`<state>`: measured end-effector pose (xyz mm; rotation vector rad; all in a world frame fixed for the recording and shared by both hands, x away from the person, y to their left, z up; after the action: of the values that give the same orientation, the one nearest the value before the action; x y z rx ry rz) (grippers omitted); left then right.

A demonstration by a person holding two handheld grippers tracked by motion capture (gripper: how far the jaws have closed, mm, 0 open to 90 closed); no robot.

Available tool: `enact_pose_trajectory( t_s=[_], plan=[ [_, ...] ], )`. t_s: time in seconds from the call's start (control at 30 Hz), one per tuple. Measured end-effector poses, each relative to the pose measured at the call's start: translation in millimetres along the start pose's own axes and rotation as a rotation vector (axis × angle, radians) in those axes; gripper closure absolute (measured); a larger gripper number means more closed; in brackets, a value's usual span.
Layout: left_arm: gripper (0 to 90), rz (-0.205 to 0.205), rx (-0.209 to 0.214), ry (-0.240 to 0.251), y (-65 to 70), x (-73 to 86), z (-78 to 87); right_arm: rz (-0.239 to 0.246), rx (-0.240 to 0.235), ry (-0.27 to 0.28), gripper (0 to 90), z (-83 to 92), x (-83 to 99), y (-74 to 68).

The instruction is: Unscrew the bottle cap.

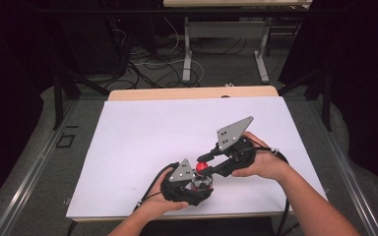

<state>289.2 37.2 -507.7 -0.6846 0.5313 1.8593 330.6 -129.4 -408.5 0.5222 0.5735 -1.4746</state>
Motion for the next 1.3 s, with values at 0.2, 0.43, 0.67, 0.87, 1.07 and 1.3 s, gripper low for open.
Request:
enact_pose_trajectory(
  t_s=[0.2, 0.43, 0.67, 0.87, 1.07, 1.3],
  plan=[
    [29.3, -0.039, 0.03, -0.01, 6.0, 0.2, -3.6, 0.163, -0.096, -0.044, 60.8, -0.4, -1.4, 2.3],
    [29.3, 0.006, -0.021, -0.002, -1.2, 0.1, -1.6, 0.033, -0.026, -0.005, 49.5, 2.7, -3.1, -0.1],
    [29.3, 0.082, -0.086, 0.009, -8.5, 1.0, 0.2, -0.267, 0.243, 0.076, 49.4, 7.6, -9.1, -17.9],
    [29.3, 0.108, -0.107, 0.008, -10.7, 2.0, 0.5, -0.43, 0.362, 0.141, 52.4, -2.3, -14.5, -36.4],
    [29.3, 0.109, -0.112, 0.021, -8.2, 1.1, -0.4, -0.488, 0.451, 0.116, 53.4, -12.5, -15.5, -38.2],
    [29.3, 0.105, -0.114, 0.006, -9.2, 1.4, 1.0, -0.511, 0.436, 0.107, 58.0, -21.0, -12.1, -35.5]
  ],
)
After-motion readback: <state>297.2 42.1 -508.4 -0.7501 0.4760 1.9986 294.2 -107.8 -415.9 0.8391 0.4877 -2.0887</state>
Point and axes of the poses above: each handheld gripper's, and its own axes: z roughly backward along the jaws, x roughly out of its underside, y roughly to its right, the point moved 2 cm from there along -z, roughly forward along the jaws, and after that the axes turned 14 degrees about -y, right-handed, at the moved point
